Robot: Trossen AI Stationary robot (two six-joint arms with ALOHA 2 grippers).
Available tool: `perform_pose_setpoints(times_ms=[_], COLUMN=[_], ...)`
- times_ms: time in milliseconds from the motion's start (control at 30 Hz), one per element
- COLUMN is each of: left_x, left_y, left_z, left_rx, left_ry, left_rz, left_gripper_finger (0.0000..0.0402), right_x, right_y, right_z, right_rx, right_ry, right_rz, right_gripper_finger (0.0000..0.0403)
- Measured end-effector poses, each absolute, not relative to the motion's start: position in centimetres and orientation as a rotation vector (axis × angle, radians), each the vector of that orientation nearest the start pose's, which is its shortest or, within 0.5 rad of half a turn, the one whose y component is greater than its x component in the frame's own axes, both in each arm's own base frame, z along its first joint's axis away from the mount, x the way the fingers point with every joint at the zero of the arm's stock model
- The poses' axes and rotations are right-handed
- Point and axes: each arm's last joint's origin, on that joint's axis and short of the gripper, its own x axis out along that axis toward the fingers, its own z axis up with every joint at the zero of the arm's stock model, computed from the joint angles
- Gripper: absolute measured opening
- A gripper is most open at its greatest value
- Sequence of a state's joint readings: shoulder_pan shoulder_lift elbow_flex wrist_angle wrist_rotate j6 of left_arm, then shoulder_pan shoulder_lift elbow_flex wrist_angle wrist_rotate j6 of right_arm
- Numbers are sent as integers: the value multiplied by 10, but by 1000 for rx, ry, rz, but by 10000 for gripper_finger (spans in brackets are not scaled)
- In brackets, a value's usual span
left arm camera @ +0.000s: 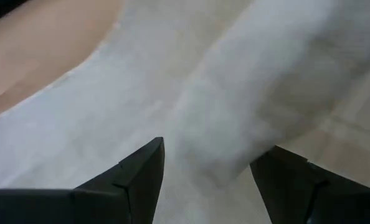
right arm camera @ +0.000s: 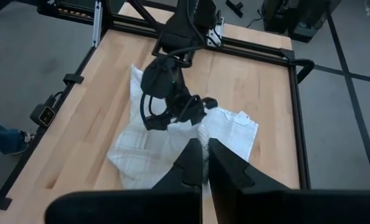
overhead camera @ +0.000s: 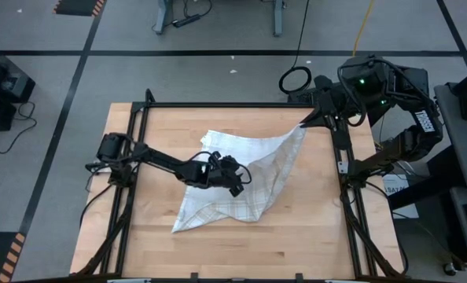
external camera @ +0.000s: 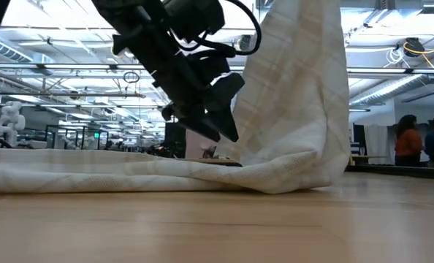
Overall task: Roll towel
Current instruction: Roll the towel
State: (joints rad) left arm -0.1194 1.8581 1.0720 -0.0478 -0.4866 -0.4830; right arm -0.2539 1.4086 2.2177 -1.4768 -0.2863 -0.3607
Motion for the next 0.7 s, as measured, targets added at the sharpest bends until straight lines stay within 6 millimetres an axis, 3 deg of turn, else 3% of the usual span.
perform_pose_setpoints(times_ms=[167, 467, 600, 700], left_x=[374, 371, 373, 371], left_y=[-23, -27, -36, -50], left_z=[154, 151, 159, 181], left_rx=[-188, -267, -313, -321], left_ry=[725, 768, 769, 752], left_rz=[477, 472, 458, 421], left_gripper_finger=[193, 15, 10, 8], right_x=[174, 174, 174, 174], right_y=[-37, -37, -37, -39], right_z=[524, 524, 524, 523], right_rx=[-171, -166, -169, -175], right_ry=[626, 628, 630, 643], right_rz=[146, 144, 136, 87], right_gripper_finger=[2, 2, 2, 2])
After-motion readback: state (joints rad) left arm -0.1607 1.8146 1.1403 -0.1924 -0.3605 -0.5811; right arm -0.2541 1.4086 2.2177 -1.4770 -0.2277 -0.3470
